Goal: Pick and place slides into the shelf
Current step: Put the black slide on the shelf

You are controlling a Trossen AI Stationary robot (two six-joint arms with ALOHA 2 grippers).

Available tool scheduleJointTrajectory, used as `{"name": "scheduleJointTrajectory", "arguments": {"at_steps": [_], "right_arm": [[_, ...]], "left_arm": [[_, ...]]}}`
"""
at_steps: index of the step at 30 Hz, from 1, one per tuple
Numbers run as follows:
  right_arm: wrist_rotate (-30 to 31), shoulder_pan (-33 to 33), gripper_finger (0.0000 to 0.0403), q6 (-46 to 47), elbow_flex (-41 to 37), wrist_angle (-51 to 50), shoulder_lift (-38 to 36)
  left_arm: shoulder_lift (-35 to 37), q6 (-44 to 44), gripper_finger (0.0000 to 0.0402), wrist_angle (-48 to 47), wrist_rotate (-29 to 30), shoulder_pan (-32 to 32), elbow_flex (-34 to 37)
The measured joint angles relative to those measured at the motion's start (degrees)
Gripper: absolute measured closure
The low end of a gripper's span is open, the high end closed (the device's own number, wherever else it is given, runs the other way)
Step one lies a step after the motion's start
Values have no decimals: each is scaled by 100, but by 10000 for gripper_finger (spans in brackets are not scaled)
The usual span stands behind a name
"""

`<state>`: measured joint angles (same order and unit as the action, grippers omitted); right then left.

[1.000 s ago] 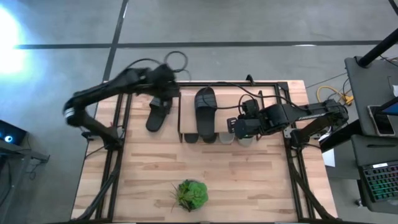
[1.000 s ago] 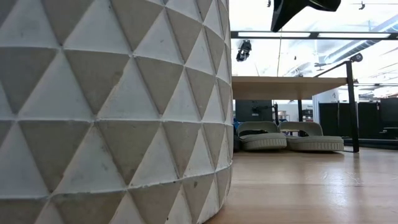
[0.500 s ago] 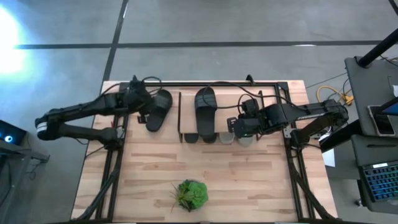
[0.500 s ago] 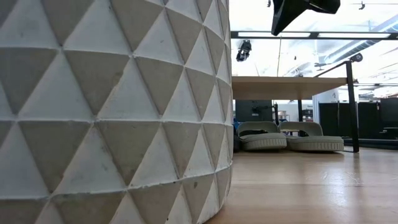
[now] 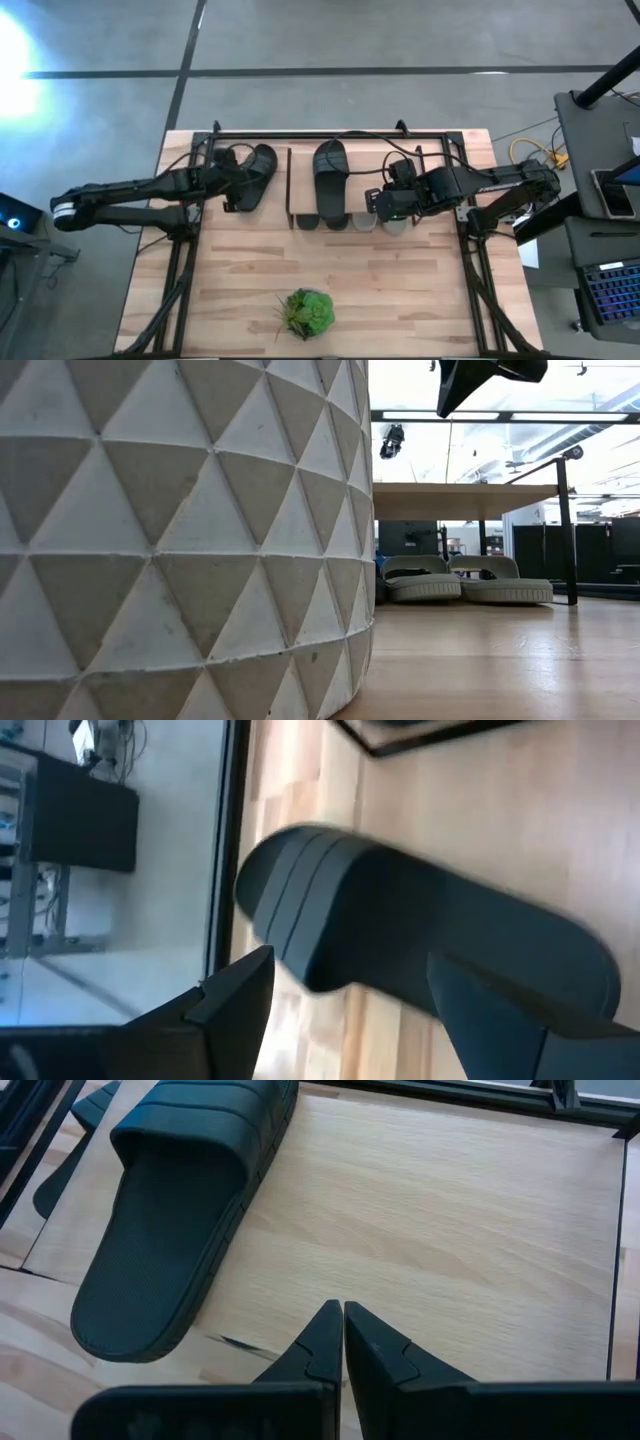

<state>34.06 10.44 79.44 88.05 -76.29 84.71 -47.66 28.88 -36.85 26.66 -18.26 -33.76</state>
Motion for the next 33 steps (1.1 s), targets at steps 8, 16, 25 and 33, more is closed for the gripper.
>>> {"name": "scheduleJointTrajectory", "arguments": {"at_steps": [8, 16, 25, 33], "right_arm": [[-143, 0, 394, 0, 0, -26, 0], [-299, 2, 394, 0, 0, -46, 0], [-323, 2, 394, 2, 0, -48, 0], [-323, 2, 394, 2, 0, -44, 2]], "left_arm": [[-543, 178, 153, 1220, 88, -15, 584], [-1526, 446, 153, 2273, 403, -516, 687], [-2509, 663, 153, 2901, 266, -1032, 439], [-3135, 1051, 194, 3219, -11, -1443, 311]]}}
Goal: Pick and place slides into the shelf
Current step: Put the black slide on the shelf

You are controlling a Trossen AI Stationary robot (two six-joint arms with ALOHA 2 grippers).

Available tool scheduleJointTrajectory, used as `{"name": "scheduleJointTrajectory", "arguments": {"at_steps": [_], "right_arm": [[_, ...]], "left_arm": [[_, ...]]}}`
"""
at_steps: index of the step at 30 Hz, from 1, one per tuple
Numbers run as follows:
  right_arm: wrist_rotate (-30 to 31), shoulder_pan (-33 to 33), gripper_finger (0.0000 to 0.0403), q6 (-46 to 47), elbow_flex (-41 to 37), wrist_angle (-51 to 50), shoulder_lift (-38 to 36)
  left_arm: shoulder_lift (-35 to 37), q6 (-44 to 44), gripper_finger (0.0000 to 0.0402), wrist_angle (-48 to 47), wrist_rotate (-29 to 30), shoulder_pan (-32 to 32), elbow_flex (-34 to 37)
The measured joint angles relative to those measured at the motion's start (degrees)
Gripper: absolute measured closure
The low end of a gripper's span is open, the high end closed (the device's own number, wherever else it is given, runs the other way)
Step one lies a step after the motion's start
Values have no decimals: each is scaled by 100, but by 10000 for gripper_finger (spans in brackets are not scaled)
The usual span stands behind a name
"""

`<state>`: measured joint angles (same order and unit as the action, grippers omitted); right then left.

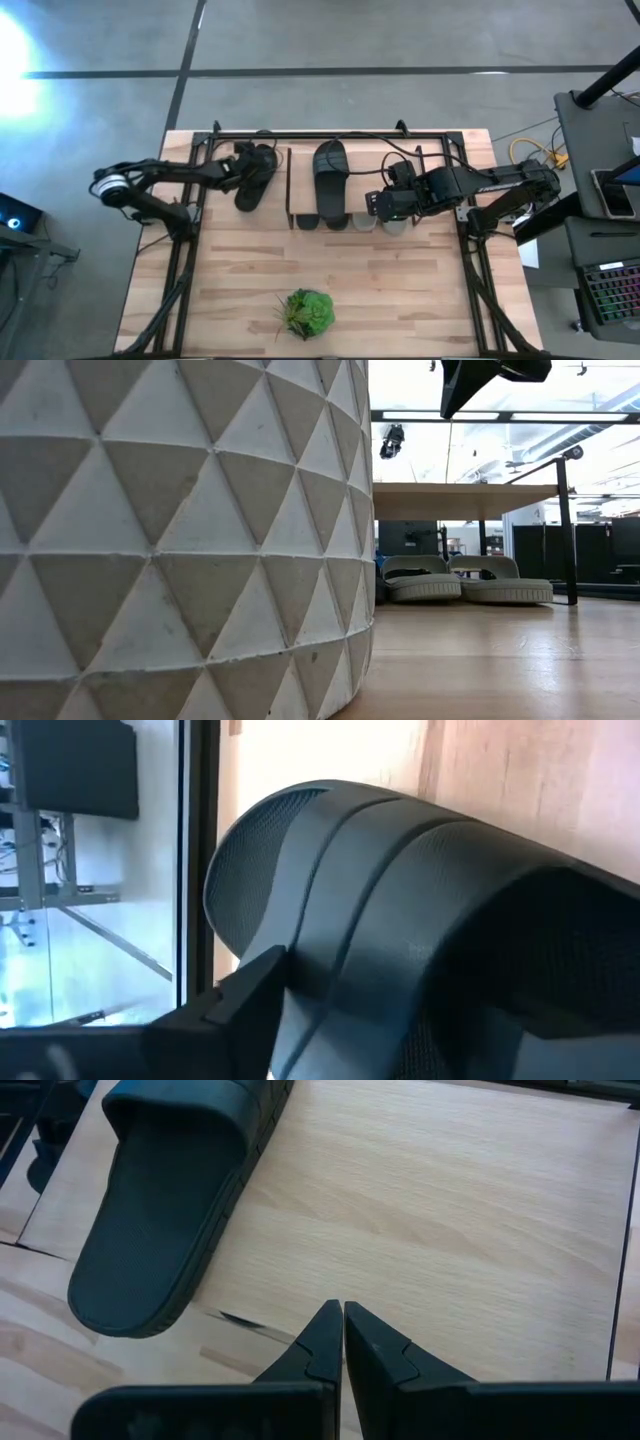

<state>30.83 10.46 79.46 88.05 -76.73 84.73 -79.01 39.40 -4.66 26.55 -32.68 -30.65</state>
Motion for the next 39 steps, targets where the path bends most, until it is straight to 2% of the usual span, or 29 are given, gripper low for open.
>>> {"name": "scheduleJointTrajectory", "arguments": {"at_steps": [13, 17, 21, 27, 31, 35, 39], "right_arm": [[-17, 0, 394, 2, 0, 0, 2], [-83, 2, 394, 2, 0, 0, 1], [-52, 4, 394, 44, 0, 1, -64], [449, 104, 394, 364, 0, -232, -415], [722, 166, 394, 631, 0, -348, -694], [824, 164, 394, 613, -4, -348, -755], [1064, 165, 394, 661, -7, -346, -772]], "left_arm": [[-538, 47, 391, 88, 51, -181, -509], [-455, 14, 398, -281, 53, -187, -710], [127, -127, 400, -1078, 146, -158, -1058], [1338, -1383, 400, -3515, 232, 108, -1981], [1836, -2296, 401, -4488, 237, 652, -2847], [1626, -3020, 401, -4705, 245, 1182, -3859], [819, -3352, 401, -4734, 271, 1506, -5011]]}}
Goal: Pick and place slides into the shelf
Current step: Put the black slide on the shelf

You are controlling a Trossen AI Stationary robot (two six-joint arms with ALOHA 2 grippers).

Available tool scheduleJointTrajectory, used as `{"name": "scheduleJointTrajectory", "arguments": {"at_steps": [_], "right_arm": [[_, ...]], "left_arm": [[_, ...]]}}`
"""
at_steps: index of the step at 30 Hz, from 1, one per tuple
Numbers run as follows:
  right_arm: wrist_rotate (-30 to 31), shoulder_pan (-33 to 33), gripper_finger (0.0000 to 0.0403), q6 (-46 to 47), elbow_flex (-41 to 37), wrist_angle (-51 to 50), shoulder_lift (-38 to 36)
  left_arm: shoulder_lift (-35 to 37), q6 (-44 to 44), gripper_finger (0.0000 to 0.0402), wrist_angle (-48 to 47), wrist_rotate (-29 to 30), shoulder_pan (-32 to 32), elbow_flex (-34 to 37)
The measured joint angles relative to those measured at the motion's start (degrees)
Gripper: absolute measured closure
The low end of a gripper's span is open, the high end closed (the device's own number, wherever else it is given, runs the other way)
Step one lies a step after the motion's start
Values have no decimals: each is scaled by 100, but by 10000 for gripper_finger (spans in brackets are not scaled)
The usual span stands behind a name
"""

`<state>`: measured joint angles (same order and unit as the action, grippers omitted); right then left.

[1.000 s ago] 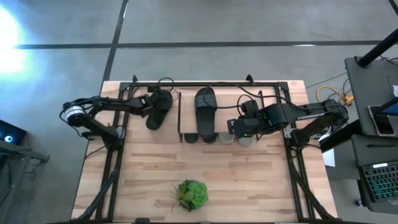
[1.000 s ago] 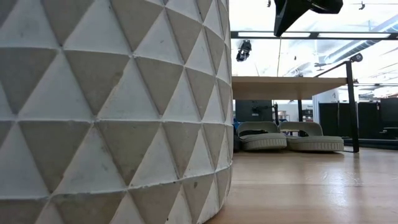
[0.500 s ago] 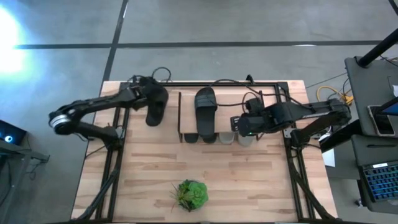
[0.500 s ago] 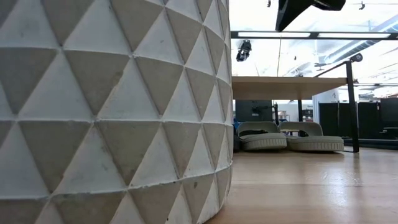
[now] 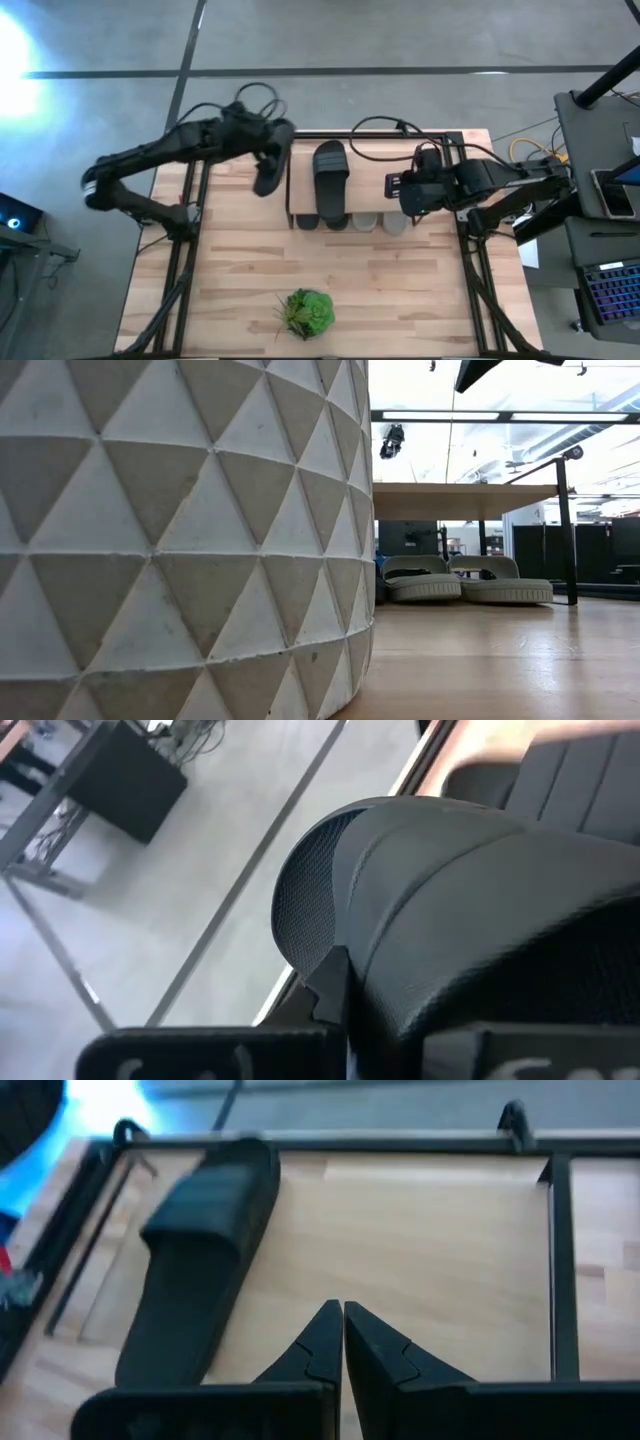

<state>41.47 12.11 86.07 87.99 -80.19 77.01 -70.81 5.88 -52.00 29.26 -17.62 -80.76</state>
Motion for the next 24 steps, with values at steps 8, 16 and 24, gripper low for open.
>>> {"name": "scheduleJointTrajectory", "arguments": {"at_steps": [8, 16, 24], "right_arm": [[1382, 214, 394, 641, -4, -13, -150], [2299, 356, 394, 696, -4, -4, -407], [2475, 353, 394, 517, -4, -2, -740]], "left_arm": [[-2035, 193, 401, 108, 132, 419, -1904], [-3235, 502, 401, 489, 148, 670, -3217], [-4024, 1110, 401, 1581, 137, 900, -3669]]}}
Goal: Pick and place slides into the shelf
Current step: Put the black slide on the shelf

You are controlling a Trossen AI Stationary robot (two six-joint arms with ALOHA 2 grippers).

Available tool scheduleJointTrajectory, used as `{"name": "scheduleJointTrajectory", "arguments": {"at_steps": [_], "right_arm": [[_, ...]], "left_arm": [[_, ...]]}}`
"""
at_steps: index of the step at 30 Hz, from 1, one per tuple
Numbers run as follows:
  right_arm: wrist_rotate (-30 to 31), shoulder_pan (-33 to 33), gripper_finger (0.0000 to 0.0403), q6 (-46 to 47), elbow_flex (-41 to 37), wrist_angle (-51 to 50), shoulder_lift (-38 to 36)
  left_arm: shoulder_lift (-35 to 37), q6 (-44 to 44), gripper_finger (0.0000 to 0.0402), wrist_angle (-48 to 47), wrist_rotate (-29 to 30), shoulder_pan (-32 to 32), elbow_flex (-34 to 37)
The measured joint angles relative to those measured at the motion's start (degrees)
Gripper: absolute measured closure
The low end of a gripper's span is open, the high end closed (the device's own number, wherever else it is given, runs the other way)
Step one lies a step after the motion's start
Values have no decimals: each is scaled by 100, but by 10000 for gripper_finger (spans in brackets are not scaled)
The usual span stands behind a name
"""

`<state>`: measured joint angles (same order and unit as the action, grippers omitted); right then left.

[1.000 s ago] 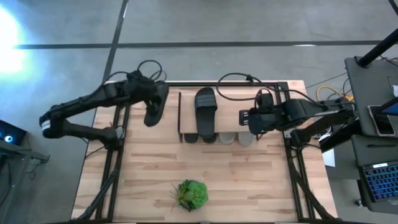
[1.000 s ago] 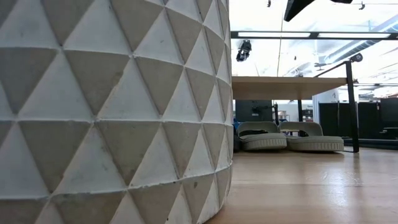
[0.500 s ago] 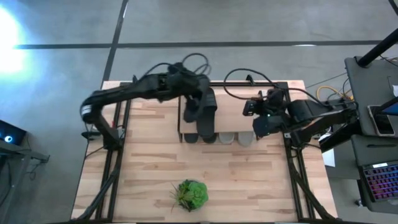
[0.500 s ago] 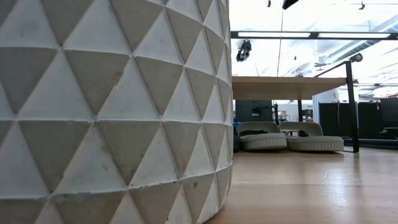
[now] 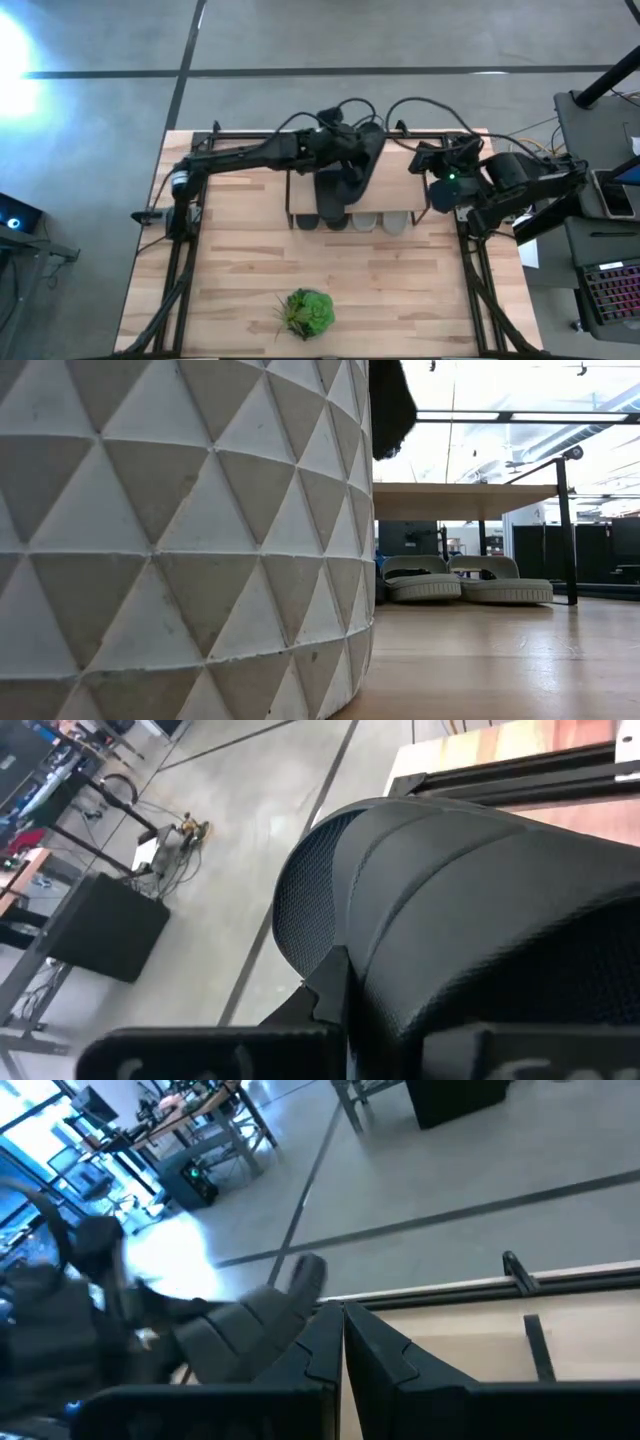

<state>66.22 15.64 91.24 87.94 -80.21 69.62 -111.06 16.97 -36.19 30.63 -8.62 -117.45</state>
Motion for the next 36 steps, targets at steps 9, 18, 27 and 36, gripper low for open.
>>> {"name": "scheduleJointTrajectory", "arguments": {"at_steps": [9, 18, 27, 36], "right_arm": [[-393, 0, 394, -1336, 183, -1, -735], [-966, 0, 394, -1958, 192, -19, -1099], [-1090, -2, 394, -2122, 166, -279, -1044], [-1831, -2, 394, -1702, -114, -434, -972]], "left_arm": [[-1197, 2, 402, 308, 306, 15, -793], [-2154, 391, 402, 88, 958, 196, -1757], [-2106, 478, 402, -234, 1412, 347, -1755], [-2099, 437, 398, -348, 1135, 383, -1739]]}}
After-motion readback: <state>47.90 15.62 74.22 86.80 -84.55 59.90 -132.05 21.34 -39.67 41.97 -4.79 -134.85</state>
